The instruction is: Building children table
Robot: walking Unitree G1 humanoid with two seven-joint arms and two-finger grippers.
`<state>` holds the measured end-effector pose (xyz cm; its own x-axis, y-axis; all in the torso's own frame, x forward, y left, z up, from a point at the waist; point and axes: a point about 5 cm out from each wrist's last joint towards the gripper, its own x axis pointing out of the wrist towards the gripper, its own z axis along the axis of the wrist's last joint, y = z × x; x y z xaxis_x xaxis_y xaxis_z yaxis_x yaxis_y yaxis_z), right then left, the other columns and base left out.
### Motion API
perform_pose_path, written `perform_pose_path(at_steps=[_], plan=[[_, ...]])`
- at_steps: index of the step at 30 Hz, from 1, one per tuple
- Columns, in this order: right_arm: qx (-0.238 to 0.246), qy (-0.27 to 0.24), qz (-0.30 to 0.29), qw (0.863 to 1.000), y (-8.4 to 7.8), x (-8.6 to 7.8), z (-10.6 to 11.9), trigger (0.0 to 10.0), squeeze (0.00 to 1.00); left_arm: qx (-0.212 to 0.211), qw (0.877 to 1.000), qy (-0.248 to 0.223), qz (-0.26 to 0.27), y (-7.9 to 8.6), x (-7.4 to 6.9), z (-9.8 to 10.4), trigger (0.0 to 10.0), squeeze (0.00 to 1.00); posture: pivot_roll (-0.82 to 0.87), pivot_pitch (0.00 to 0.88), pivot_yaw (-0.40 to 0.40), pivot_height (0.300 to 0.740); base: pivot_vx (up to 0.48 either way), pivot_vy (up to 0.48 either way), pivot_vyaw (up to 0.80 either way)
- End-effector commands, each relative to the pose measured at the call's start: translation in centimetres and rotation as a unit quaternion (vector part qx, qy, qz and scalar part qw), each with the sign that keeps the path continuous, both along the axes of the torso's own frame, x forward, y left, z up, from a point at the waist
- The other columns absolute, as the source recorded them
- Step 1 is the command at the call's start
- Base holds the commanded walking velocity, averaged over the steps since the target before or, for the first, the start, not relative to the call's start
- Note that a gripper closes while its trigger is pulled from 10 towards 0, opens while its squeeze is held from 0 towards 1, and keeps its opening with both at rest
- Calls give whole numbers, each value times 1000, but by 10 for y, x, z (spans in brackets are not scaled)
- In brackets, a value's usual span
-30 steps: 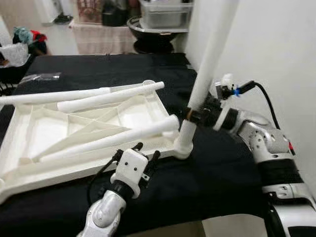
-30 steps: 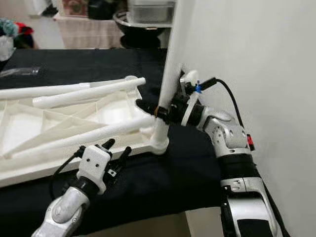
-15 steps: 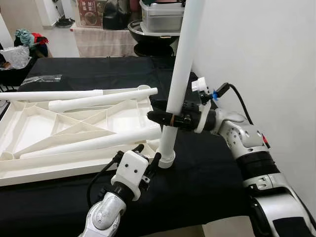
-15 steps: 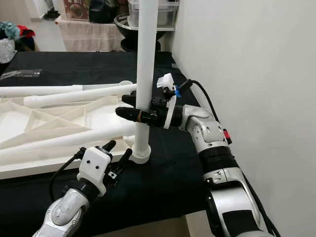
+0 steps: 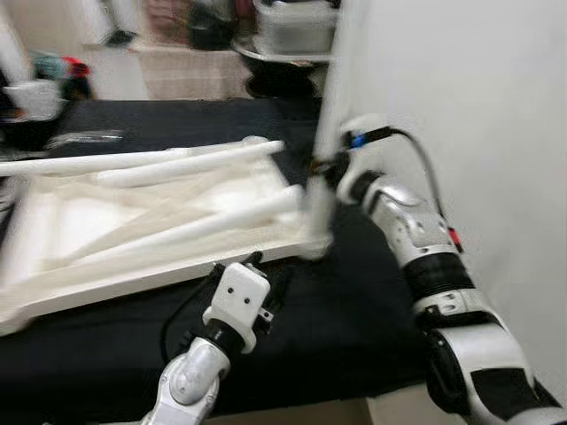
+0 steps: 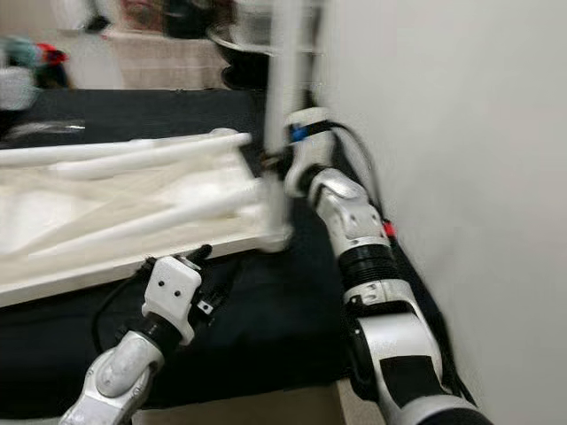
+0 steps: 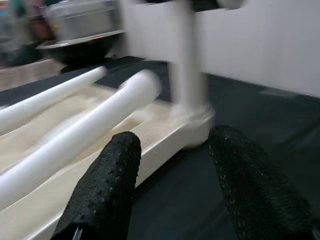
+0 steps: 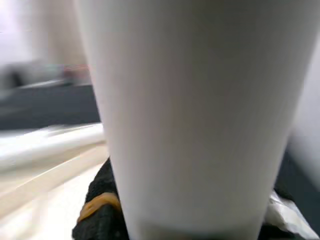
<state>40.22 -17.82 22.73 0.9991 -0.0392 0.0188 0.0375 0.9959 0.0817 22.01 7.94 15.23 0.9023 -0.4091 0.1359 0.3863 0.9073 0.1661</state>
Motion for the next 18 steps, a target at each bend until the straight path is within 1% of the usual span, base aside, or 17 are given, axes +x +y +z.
perform_pose_path(at_steps=[1,2,3,4,5,6,7,8,9,10,11,13,14,15,16,17,18], plan=[[4,48,-114,992,-28,-7,-21,0,0,-1,1000,5,-4,-1,0,-2,10000,0,34,31,-67,740,0,0,0],[5,45,-167,985,-33,-13,-23,0,0,-1,1000,4,-3,-1,1,-1,10000,0,35,33,-68,740,0,0,0],[5,45,-167,985,-33,-13,-23,0,0,-1,1000,4,-3,-1,1,-1,10000,0,35,33,-68,740,0,0,0],[13,40,-214,976,-29,-21,-23,0,0,0,1000,4,-2,0,1,-1,10000,0,38,42,-70,740,0,0,0],[13,40,-214,976,-29,-21,-23,0,0,0,1000,4,-2,0,1,-1,10000,0,38,42,-70,740,0,0,0],[25,37,-203,978,-15,-23,-21,0,0,0,1000,4,-2,0,1,-1,10000,0,37,43,-71,740,0,0,0],[30,36,-191,980,-10,-22,-20,0,0,0,1000,5,-1,1,1,-1,10000,0,37,43,-71,740,0,0,0],[30,36,-191,980,-10,-22,-20,0,0,0,1000,5,-1,1,1,-1,10000,0,37,43,-71,740,0,0,0],[34,36,-190,980,-7,-21,-20,10000,0,0,1000,5,-1,1,1,-1,10000,0,37,43,-71,740,0,0,0],[30,29,-173,984,0,-19,-16,10000,0,0,1000,6,-2,1,0,-2,10000,0,35,42,-71,740,0,0,0],[30,29,-173,984,0,-19,-16,10000,0,0,1000,6,-2,1,0,-2,10000,0,35,42,-71,740,0,0,0],[17,8,-161,987,8,-17,-10,10000,0,1,1000,7,-3,1,0,-2,10000,0,31,42,-69,740,0,0,0],[17,8,-161,987,8,-17,-10,10000,0,1,1000,7,-3,1,0,-2,10000,0,31,42,-69,740,0,0,0],[8,-13,-161,987,12,-16,-6,10000,0,1,1000,8,-3,0,0,-3,10000,0,31,42,-69,740,0,0,0],[8,-13,-161,987,12,-16,-6,10000,0,1,1000,8,-3,0,0,-3,10000,0,31,42,-69,740,0,0,0],[8,-19,-156,988,13,-16,-5,10000,1000,0,1000,7,-3,0,0,-2,10000,0,31,42,-69,740,0,0,0],[8,-22,-155,988,13,-16,-5,10000,1000,0,1000,7,-3,0,1,-2,10000,0,31,42,-69,740,0,0,0]])
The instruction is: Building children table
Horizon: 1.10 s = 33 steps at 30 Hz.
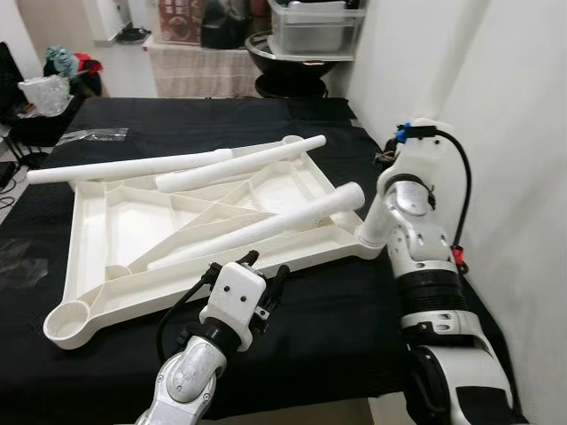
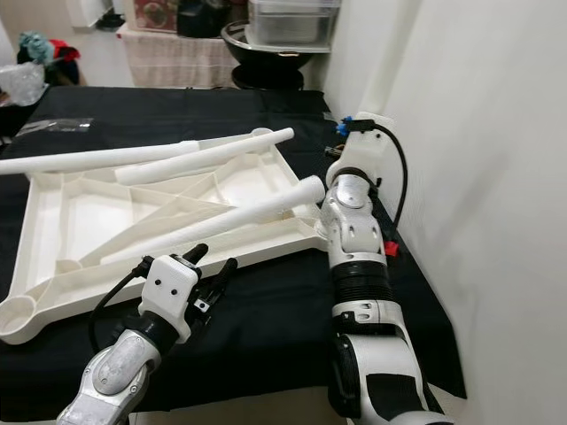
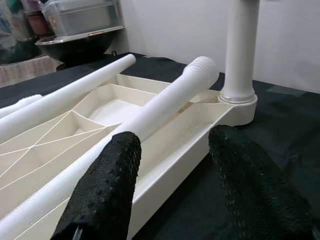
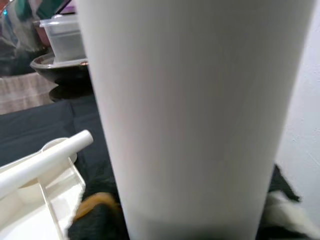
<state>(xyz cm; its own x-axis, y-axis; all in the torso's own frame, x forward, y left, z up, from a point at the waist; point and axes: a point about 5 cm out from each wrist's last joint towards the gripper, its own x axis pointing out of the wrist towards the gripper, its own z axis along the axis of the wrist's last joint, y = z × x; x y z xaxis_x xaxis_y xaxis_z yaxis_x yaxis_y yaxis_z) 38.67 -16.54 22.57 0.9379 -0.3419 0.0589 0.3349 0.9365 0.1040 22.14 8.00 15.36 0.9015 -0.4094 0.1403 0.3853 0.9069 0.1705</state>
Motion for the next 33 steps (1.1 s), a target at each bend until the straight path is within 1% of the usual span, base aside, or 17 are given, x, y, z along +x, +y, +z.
perform_pose_path(at_steps=[1,8,9,12,13,15,16,18,19,21,22,23,24,25,27,28,33], plan=[[1,0,-1,1000,1,0,-3,10000,1000,-1,1000,10,-3,-1,-1,-4,10000,0,31,42,-69,740,0,0,0],[-13,-9,19,1000,-3,-3,2,10000,1000,-1,1000,10,-4,-1,-1,-4,10000,0,28,36,-66,740,0,0,0],[-7,-13,93,996,4,1,6,10000,0,0,1000,10,-5,-1,-1,-4,10000,0,28,34,-68,740,0,0,0],[-2,-17,147,989,9,5,8,10000,0,0,1000,10,-5,-1,-1,-4,10000,0,28,34,-68,740,0,0,0],[21,-5,252,967,17,6,8,10000,0,1,1000,10,-5,-1,-1,-4,10000,0,28,33,-68,740,0,0,0],[9,-5,456,890,24,-8,8,10000,0,1,1000,10,-5,-1,-1,-4,10000,0,29,31,-68,740,0,0,0],[9,-5,456,890,24,-8,8,10000,0,1,1000,10,-5,-1,-1,-4,10000,0,29,31,-68,740,0,0,0],[-19,-14,568,823,21,-25,8,10000,0,1,1000,9,-4,-1,-1,-4,10000,0,35,26,-72,740,0,0,0],[-19,-14,568,823,21,-25,8,10000,0,1,1000,9,-4,-1,-1,-4,10000,0,35,26,-72,740,0,0,0],[-30,-20,630,776,18,-38,9,10000,0,1,1000,9,-4,-1,-1,-4,10000,0,35,23,-70,740,0,0,0],[-30,-19,649,760,17,-42,8,10000,0,1,1000,9,-4,-1,-2,-4,10000,0,35,23,-70,740,0,0,0],[-30,-19,649,760,17,-42,8,10000,0,1,1000,9,-4,-1,-2,-4,10000,0,35,23,-70,740,0,0,0],[-23,-18,669,742,16,-46,8,10000,0,1,1000,9,-5,-1,-2,-4,10000,0,40,20,-70,740,0,0,0],[-23,-18,669,742,16,-46,8,10000,0,1,1000,9,-5,-1,-2,-4,10000,0,40,20,-70,740,0,0,0],[-11,-22,711,703,18,-49,11,10000,0,0,1000,9,-6,-2,-3,-3,10000,0,41,16,-72,740,0,0,0],[-12,-24,722,691,23,-47,11,10000,0,-1,1000,9,-8,-2,-3,-3,10000,0,42,15,-70,740,0,0,0],[-12,-27,742,670,40,-40,10,10000,0,-1,1000,7,-13,-4,-4,-2,10000,0,50,12,-73,740,0,0,0]])
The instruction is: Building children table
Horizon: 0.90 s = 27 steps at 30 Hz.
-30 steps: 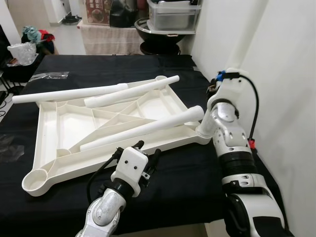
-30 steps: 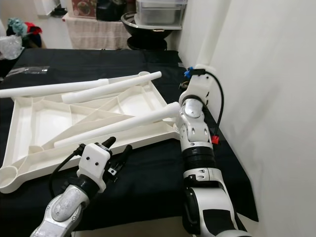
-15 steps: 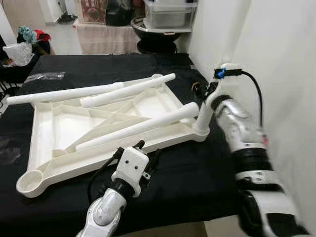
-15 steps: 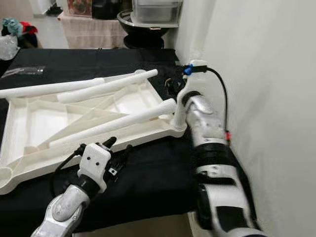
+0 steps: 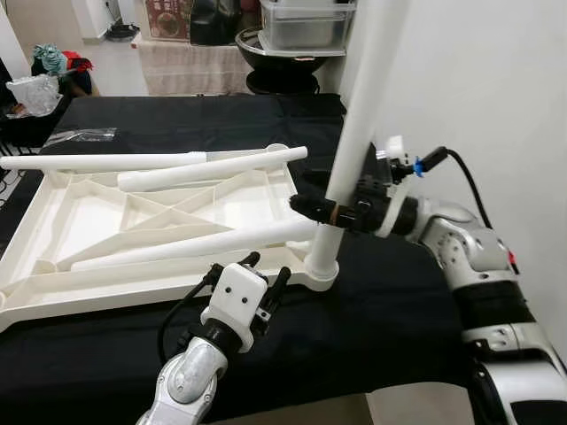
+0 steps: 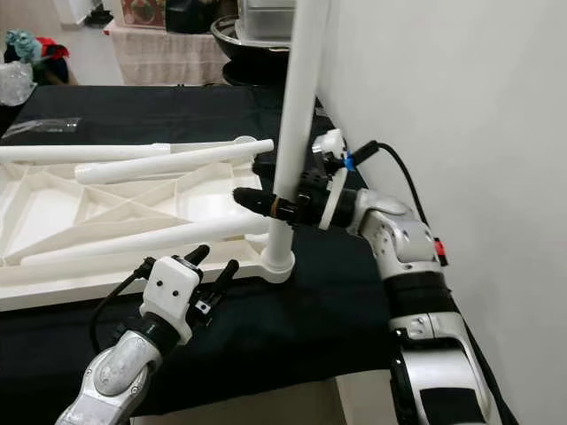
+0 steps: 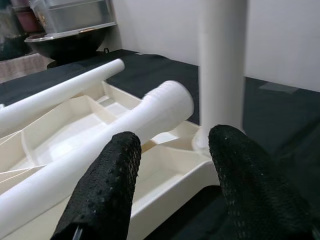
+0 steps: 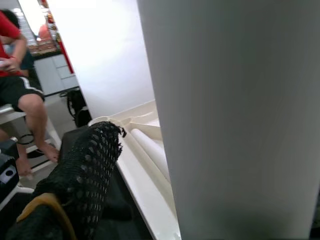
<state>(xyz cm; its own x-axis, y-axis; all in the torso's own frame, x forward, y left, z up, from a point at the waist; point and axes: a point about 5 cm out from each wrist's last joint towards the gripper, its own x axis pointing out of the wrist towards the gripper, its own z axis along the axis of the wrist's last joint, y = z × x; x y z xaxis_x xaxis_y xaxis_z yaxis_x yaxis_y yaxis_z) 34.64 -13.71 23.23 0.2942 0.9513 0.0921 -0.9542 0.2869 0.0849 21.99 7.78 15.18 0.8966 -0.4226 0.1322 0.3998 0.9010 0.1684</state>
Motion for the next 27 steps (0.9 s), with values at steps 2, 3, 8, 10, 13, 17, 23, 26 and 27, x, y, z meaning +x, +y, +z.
perform_pose_path(at_steps=[2,3,8,10,13,17,23,26,27], plan=[[-8,-17,17,1000,19,5,2,0,0,-2,1000,2,-5,-2,-2,0,10000,0,57,11,-76,740,0,0,0],[-8,-17,17,1000,19,5,2,0,0,-2,1000,2,-5,-2,-2,0,10000,0,57,11,-76,740,0,0,0],[-13,-29,25,999,22,3,1,0,0,0,1000,2,-2,1,-3,0,10000,0,56,15,-79,740,0,0,0],[-16,-29,19,999,19,3,0,0,0,0,1000,4,-1,1,-3,-1,10000,0,53,14,-80,740,0,0,0],[-32,-36,-36,998,12,9,-3,0,0,-1,1000,5,-4,-1,-3,-1,10000,0,47,17,-76,740,0,0,0],[-32,-35,-179,983,6,29,-1,0,0,-1,1000,4,-4,-1,-3,-1,10000,0,45,17,-76,740,0,0,0],[-13,16,-494,869,-28,58,1,0,0,-1,1000,4,-5,-1,-3,-1,10000,0,41,21,-71,740,0,0,0],[-23,50,-651,757,-60,57,-7,0,0,-1,1000,5,-6,-2,-3,-1,10000,0,39,21,-69,740,0,0,0],[-23,50,-651,757,-60,57,-7,0,0,-1,1000,5,-6,-2,-3,-1,10000,0,39,21,-69,740,0,0,0]])
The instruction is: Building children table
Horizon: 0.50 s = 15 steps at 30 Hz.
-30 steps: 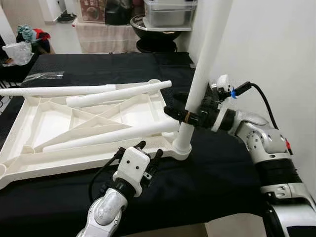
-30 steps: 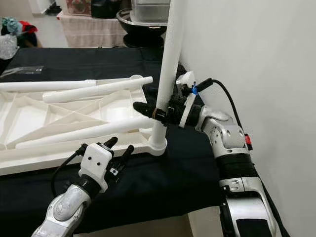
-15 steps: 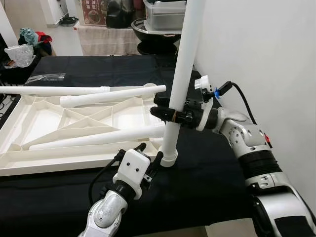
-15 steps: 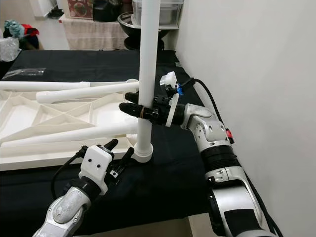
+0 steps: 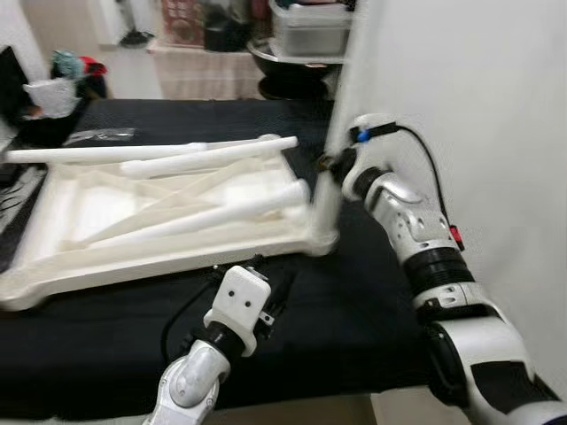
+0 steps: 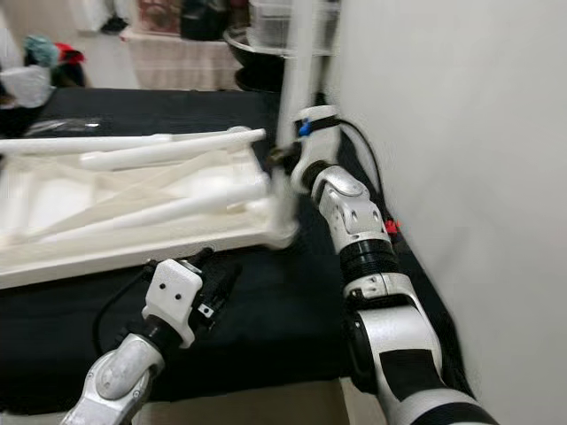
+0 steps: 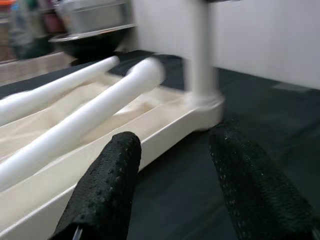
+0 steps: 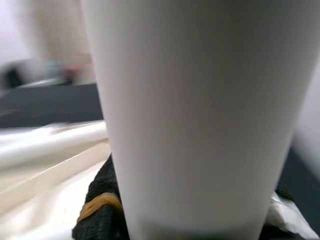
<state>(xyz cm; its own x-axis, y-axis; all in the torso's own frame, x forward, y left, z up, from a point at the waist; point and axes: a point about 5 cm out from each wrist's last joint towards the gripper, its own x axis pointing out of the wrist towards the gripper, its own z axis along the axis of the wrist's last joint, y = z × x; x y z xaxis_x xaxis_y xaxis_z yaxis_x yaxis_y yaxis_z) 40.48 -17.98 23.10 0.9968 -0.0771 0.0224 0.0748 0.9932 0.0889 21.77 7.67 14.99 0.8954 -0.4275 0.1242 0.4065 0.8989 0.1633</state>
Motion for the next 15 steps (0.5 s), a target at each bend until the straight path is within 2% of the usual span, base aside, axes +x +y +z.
perform_pose_path(at_steps=[1,2,4,6,7,10,11,12,13,14,15], plan=[[17,28,-158,987,-31,-12,-12,0,0,0,1000,-1,-4,-1,0,1,10000,0,43,23,-71,740,0,0,0],[17,28,-158,987,-31,-12,-12,0,0,0,1000,-1,-4,-1,0,1,10000,0,43,23,-71,740,0,0,0],[21,24,-206,978,-30,-18,-12,0,0,0,1000,-1,-3,-1,0,2,10000,0,42,24,-70,740,0,0,0],[23,21,-212,977,-25,-19,-11,0,0,0,1000,-1,-3,-1,0,2,10000,0,40,24,-69,740,0,0,0],[25,19,-214,976,-23,-19,-10,4118,0,0,1000,-1,-3,-1,0,1,10000,0,40,24,-69,740,0,0,0],[34,17,-196,980,-14,-17,-9,4118,0,0,1000,-1,-3,-1,0,1,10000,0,40,24,-69,740,0,0,0],[37,7,-165,986,-2,-13,-6,10000,0,0,1000,0,-3,-1,0,1,10000,0,37,23,-70,740,0,0,0],[37,7,-165,986,-2,-13,-6,10000,0,0,1000,0,-3,-1,0,1,10000,0,37,23,-70,740,0,0,0],[34,-8,-136,990,8,-11,-2,10000,1000,0,1000,0,-3,-1,1,1,10000,0,37,23,-68,740,0,0,0],[32,-21,-123,992,15,-10,1,10000,1000,0,1000,0,-3,-1,1,1,10000,0,37,22,-72,740,0,0,0],[32,-21,-123,992,15,-10,1,10000,1000,0,1000,0,-3,-1,1,1,10000,0,37,22,-72,740,0,0,0]])
